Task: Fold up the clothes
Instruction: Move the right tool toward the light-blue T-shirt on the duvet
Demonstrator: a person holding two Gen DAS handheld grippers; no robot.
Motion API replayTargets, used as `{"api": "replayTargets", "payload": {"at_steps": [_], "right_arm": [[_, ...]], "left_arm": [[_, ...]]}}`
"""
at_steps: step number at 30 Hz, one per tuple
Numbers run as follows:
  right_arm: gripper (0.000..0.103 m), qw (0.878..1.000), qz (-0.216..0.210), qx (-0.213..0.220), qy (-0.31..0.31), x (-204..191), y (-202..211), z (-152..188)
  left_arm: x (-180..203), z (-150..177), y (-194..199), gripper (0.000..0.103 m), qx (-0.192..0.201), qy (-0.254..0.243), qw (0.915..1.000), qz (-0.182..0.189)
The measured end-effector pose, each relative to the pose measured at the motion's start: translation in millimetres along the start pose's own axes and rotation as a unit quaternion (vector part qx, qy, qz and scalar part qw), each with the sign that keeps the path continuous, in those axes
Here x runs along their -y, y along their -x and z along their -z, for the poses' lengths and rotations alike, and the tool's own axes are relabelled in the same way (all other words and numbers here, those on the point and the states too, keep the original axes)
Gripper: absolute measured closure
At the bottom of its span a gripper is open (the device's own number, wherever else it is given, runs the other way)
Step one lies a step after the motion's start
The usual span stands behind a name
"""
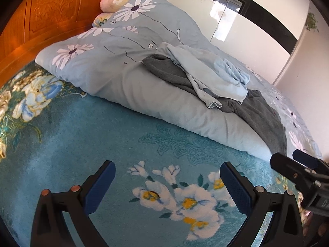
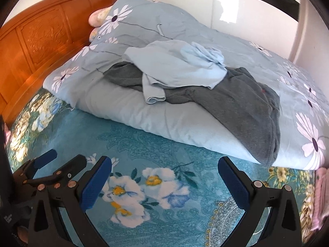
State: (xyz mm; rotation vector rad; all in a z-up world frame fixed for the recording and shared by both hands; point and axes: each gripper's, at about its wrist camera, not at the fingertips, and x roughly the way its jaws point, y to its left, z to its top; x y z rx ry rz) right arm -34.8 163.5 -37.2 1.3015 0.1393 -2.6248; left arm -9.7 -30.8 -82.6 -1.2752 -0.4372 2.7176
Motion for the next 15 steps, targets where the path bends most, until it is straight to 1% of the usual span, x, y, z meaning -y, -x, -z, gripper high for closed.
{"api": "replayTargets", "payload": {"at_steps": [6,12,15], "right_arm": [[0.000,0.999,0.024,-0.013,0.037,-13.5,-15.4,2.4],[0.000,0.999,0.022,-0.030,0.025,-13.8,-27.4,2.2],[0.000,0.999,0.020,-0.033,0.031,-15.1,-31.0,1.7]], "left_arm": [[-5.4,1.9,-8.5,0.000,-0.002,0.008,0.9999,0.006],[-12.6,5.2,-18.9,0.000,-0.012,0.017,0.9997,0.011],[-14.2,6.5,-23.1,0.000,-0.013,0.018,0.9997,0.010]]}}
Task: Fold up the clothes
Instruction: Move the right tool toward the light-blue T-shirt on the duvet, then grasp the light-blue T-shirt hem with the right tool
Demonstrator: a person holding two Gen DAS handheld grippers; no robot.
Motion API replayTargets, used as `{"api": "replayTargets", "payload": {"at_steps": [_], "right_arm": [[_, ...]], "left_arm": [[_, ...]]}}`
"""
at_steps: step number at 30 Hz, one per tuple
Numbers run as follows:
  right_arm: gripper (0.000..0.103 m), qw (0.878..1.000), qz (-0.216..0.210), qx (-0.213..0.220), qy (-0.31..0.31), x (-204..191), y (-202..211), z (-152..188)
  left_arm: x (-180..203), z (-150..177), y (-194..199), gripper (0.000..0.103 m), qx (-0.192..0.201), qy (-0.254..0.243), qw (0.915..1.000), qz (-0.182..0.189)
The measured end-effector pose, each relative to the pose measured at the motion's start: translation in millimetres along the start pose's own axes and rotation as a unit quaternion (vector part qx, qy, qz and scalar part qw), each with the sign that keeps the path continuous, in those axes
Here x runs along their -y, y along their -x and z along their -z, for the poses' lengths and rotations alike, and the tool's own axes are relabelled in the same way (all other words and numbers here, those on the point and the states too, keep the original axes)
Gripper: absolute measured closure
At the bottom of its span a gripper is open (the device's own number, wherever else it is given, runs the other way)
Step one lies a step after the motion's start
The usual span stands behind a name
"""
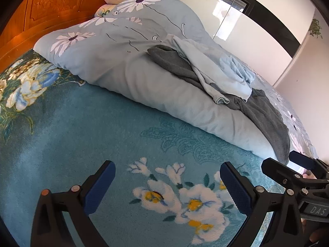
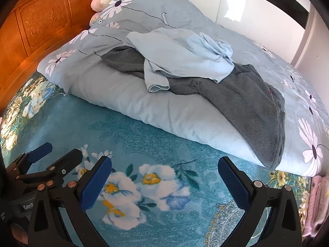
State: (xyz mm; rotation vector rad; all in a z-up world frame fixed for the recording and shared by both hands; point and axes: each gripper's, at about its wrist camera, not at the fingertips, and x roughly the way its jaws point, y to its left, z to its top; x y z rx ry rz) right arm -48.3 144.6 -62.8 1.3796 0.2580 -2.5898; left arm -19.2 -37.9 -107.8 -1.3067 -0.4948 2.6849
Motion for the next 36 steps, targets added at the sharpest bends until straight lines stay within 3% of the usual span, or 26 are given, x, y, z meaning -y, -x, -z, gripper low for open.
{"api": "replayTargets", "payload": {"at_steps": [9,15,19,21,29,31,33,35,36], "right_arm": [[0.000,1.000,-0.016,-0.005,0.008,-6.3,-17.3,-3.0],[0.000,0.996,-0.003,0.080,0.023,15.3,-17.3,-53.1],[0.000,0.996,-0.054,0.034,-0.055,54.3,-60.9,-96.9],[0.000,0.997,-0.027,0.017,-0.068,63.2,-82.5,-120.4],[0.003,0.999,0.000,-0.006,0.047,-1.1,-126.8,-152.1],[0.021,0.996,0.021,-0.022,0.080,-18.3,-140.3,-153.6],[0.075,0.995,0.037,-0.060,0.076,-20.7,-157.5,-153.7],[0.080,0.996,0.027,-0.066,0.048,-16.6,-160.2,-154.9],[0.088,0.997,0.030,-0.064,0.036,-14.6,-159.2,-155.7]], "left_arm": [[-13.9,-0.2,-13.6,0.000,-0.004,0.015,0.9998,0.008],[-29.0,-9.9,-9.4,0.000,0.025,0.007,0.9996,0.013],[-38.2,-15.3,-8.1,0.000,0.041,0.013,0.9987,0.026],[-40.0,-15.8,-8.8,0.000,0.042,0.010,0.9984,0.037],[-35.3,-10.6,-11.0,0.000,0.047,-0.023,0.9972,0.053],[-36.9,-9.3,-12.2,0.000,0.044,-0.021,0.9973,0.055],[-40.7,-7.7,-11.8,0.000,0.042,-0.016,0.9975,0.055],[-45.9,-5.8,-9.6,0.000,0.042,-0.009,0.9977,0.051],[-48.8,-4.8,-8.0,0.000,0.041,-0.006,0.9979,0.050]]}}
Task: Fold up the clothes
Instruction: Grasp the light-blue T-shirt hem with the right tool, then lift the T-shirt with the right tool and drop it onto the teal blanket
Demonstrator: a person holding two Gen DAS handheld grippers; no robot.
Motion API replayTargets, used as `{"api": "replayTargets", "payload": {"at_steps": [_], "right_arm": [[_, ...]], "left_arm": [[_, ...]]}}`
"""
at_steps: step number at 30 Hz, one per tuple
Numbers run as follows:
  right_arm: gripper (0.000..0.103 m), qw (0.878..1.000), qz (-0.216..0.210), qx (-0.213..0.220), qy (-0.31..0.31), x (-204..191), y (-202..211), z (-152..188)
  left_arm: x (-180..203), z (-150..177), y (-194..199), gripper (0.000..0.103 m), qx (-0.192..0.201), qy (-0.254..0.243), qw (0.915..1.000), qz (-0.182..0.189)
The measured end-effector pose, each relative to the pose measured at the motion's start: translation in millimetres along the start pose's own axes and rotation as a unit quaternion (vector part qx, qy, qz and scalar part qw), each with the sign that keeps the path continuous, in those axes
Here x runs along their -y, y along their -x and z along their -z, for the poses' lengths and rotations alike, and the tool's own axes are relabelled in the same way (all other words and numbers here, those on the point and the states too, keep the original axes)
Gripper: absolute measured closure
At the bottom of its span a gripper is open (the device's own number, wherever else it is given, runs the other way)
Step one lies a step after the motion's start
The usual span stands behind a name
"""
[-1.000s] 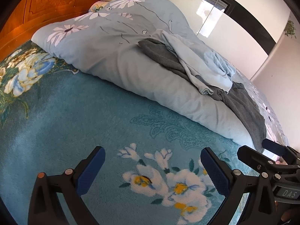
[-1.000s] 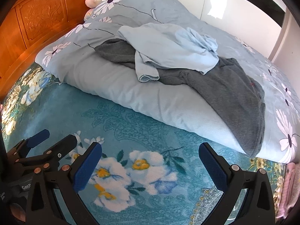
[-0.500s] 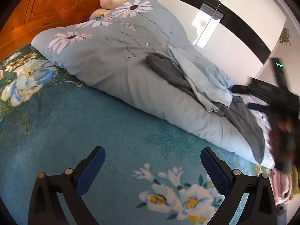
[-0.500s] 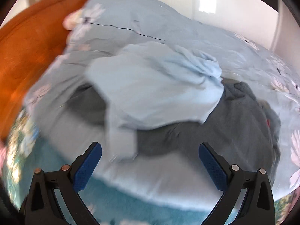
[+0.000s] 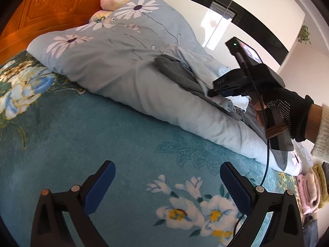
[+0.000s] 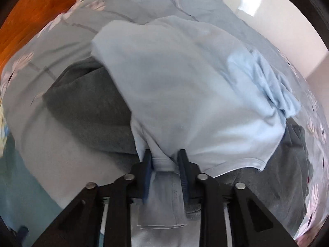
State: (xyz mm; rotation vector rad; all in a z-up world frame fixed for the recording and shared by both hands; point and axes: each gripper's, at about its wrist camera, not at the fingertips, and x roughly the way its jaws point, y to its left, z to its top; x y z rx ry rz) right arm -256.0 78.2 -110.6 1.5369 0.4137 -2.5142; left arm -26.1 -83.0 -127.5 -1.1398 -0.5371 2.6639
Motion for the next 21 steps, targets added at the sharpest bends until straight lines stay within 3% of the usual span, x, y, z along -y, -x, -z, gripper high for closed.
{"api": "replayTargets", "payload": {"at_steps": [4,11,16,21], "right_arm": [[0.094,0.998,0.025,0.047,-0.016,10.8,33.5,-1.9],[0.097,0.992,0.001,0.118,-0.050,41.4,126.9,8.3],[0.097,0.993,-0.020,0.113,-0.040,37.8,174.2,37.9],[0.097,0.988,-0.050,0.125,-0.071,48.4,222.4,77.4]], "left_arm": [[-9.7,2.6,13.1,0.000,-0.002,0.005,1.0000,-0.009],[-5.6,-1.0,52.8,0.000,0.007,-0.004,0.9999,-0.015],[9.0,0.6,93.5,0.000,0.015,-0.011,0.9996,-0.021],[25.2,8.1,137.3,0.000,0.017,-0.020,0.9992,-0.030]]}}
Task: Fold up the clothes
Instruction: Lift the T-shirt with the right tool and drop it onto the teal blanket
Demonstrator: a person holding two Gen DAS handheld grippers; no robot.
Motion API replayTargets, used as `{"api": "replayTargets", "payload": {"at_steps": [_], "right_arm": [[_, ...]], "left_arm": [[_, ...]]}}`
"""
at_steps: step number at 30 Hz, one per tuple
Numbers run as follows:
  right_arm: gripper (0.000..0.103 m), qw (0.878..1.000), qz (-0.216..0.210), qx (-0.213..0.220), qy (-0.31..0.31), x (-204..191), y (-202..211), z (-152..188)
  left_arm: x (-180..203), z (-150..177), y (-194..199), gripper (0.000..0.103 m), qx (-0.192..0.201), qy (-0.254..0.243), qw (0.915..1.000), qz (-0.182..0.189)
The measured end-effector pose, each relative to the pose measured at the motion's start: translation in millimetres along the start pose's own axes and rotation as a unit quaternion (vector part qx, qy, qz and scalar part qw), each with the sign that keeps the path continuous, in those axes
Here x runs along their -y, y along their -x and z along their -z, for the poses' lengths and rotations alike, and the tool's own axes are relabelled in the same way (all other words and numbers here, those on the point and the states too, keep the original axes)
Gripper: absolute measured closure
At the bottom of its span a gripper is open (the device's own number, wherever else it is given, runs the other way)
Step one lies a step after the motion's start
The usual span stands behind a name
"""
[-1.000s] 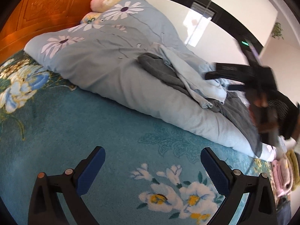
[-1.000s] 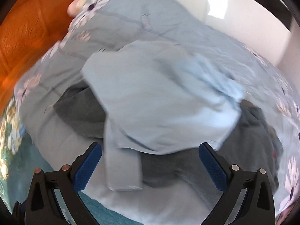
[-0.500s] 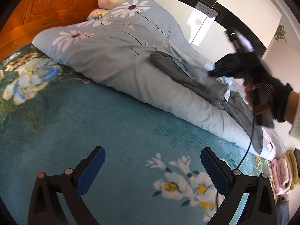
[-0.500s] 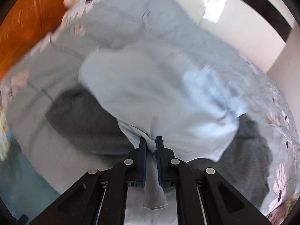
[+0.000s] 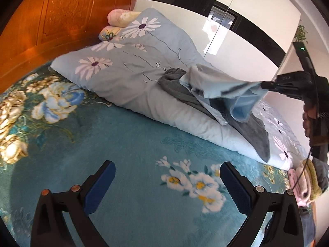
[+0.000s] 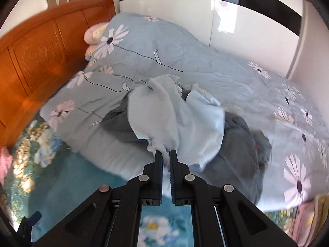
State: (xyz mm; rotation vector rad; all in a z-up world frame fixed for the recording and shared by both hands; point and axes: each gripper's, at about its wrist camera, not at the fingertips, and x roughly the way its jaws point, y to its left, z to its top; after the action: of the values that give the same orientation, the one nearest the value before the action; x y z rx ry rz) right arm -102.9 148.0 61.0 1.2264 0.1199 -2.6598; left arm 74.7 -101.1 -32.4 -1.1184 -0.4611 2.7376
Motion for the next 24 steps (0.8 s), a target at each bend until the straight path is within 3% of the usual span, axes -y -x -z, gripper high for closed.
{"api": "replayTargets", "payload": {"at_steps": [11,15,21,24], "right_arm": [[0.097,0.996,-0.079,0.047,0.005,-0.1,173.2,88.6],[0.097,0.989,-0.120,0.088,0.006,-4.6,249.1,116.4],[0.097,0.967,-0.170,0.184,0.041,-20.2,339.2,115.9],[0.097,0.961,-0.178,0.204,0.050,-25.4,342.4,108.7]], "left_arm": [[41.2,16.7,81.8,0.000,0.008,-0.063,0.9980,-0.009],[58.2,23.9,103.8,0.000,0.002,-0.096,0.9954,0.001],[69.2,34.5,126.5,0.000,-0.006,-0.106,0.9943,0.009],[65.1,36.3,131.9,0.000,-0.031,-0.084,0.9958,0.018]]}}
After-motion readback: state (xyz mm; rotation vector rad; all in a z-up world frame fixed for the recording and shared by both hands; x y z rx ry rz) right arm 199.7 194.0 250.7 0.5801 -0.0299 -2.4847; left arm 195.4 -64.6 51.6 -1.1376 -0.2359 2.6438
